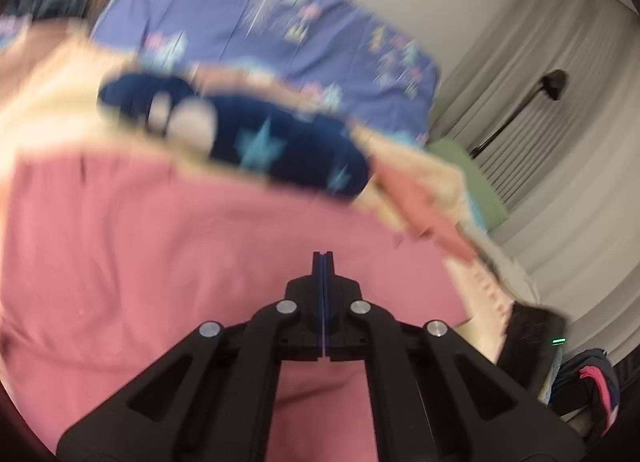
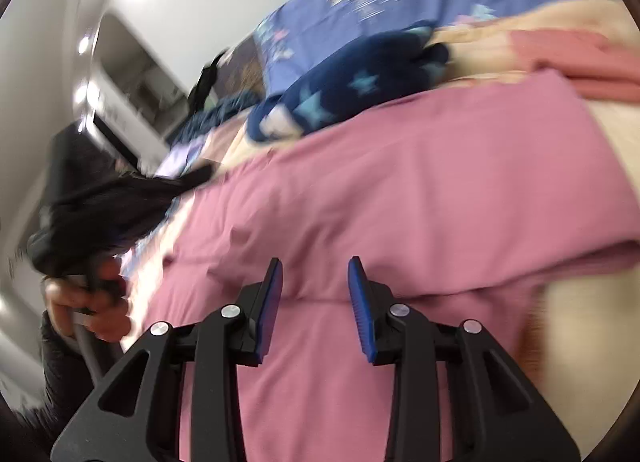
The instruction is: Fold small clothes
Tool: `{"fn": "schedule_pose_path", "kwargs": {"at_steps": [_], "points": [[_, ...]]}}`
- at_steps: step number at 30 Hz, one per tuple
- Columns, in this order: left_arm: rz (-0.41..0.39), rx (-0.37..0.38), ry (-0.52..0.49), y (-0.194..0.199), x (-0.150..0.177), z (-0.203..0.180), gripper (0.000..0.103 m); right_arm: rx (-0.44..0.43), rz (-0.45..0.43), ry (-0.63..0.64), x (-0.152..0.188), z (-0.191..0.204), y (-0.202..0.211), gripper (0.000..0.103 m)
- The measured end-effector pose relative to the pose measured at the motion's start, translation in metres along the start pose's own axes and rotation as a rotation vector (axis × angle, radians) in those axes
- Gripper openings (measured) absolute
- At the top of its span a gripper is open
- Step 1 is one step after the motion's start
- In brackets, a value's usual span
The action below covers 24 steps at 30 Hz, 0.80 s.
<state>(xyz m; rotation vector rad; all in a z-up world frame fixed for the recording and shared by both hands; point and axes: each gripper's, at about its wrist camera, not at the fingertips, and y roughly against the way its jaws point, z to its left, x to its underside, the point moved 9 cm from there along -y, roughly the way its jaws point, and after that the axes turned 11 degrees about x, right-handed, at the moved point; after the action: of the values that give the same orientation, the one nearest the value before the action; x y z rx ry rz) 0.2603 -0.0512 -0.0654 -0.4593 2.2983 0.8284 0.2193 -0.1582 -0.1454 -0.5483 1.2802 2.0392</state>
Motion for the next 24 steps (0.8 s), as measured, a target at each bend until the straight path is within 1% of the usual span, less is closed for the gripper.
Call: {"fn": "schedule_pose_path", "kwargs": {"at_steps": [1, 3, 4, 5, 6, 7, 8, 9, 12, 13, 14, 15, 16, 17, 18, 19, 21, 22, 24], "points": [[-0.028, 0.002, -0.044, 0.012, -0.015, -0.013, 0.0, -0.015, -0.01, -0.032, -0.004, -0.008, 0.004, 0.035], [-0.064, -0.008, -0.097, 0.032, -0.038, -0.028, 0.0, -0.021, -0.013, -0.061, -0.006, -0.015, 0.006, 0.035], [-0.064, -0.02, -0.106, 0.038, -0.043, -0.029, 0.0, -0.009, -0.015, -0.067, -0.006, -0.018, 0.005, 0.035], [-0.056, -0.036, -0.11, 0.04, -0.044, -0.028, 0.004, -0.003, -0.009, -0.069, -0.005, -0.02, 0.004, 0.035], [-0.043, -0.078, -0.118, 0.042, -0.041, -0.02, 0.01, 0.0, 0.003, -0.069, -0.003, -0.02, 0.002, 0.035], [-0.024, -0.116, -0.121, 0.041, -0.035, -0.011, 0.038, 0.007, 0.017, -0.063, 0.0, -0.019, -0.001, 0.035], [0.001, -0.154, -0.117, 0.039, -0.026, -0.001, 0.051, 0.01, 0.019, -0.053, 0.002, -0.017, -0.002, 0.035], [0.038, -0.179, -0.108, 0.035, -0.012, 0.01, 0.058, 0.013, 0.018, -0.04, 0.003, -0.015, -0.002, 0.035], [0.189, -0.19, -0.04, 0.01, 0.041, 0.044, 0.058, 0.029, 0.018, -0.002, 0.004, -0.01, -0.003, 0.035], [0.241, -0.203, -0.01, -0.002, 0.06, 0.057, 0.058, 0.037, 0.018, 0.004, 0.005, -0.01, -0.003, 0.035], [0.263, -0.211, 0.004, -0.009, 0.069, 0.065, 0.058, 0.039, 0.018, 0.005, 0.006, -0.011, -0.003, 0.035], [0.262, -0.225, 0.005, -0.017, 0.075, 0.07, 0.058, 0.04, 0.018, 0.005, 0.006, -0.011, -0.002, 0.035], [0.242, -0.23, -0.015, -0.018, 0.075, 0.07, 0.054, 0.04, 0.018, 0.002, 0.006, -0.012, -0.002, 0.035], [0.231, -0.226, -0.04, -0.021, 0.072, 0.066, 0.03, 0.042, 0.018, -0.001, 0.007, -0.013, -0.002, 0.035], [0.238, -0.192, -0.056, -0.025, 0.068, 0.058, 0.012, 0.043, 0.019, -0.003, 0.007, -0.014, -0.002, 0.035], [0.248, -0.167, -0.061, -0.028, 0.066, 0.052, 0.002, 0.041, 0.018, -0.007, 0.008, -0.015, -0.001, 0.035], [0.211, -0.166, -0.117, -0.027, 0.049, 0.035, 0.002, 0.031, 0.015, -0.013, 0.008, -0.016, 0.0, 0.035], [0.178, -0.158, -0.152, -0.021, 0.036, 0.021, 0.002, 0.026, 0.013, -0.015, 0.007, -0.016, 0.001, 0.035], [0.101, -0.128, -0.189, -0.004, 0.007, -0.004, 0.001, 0.022, 0.014, -0.018, 0.007, -0.016, 0.001, 0.035]]}}
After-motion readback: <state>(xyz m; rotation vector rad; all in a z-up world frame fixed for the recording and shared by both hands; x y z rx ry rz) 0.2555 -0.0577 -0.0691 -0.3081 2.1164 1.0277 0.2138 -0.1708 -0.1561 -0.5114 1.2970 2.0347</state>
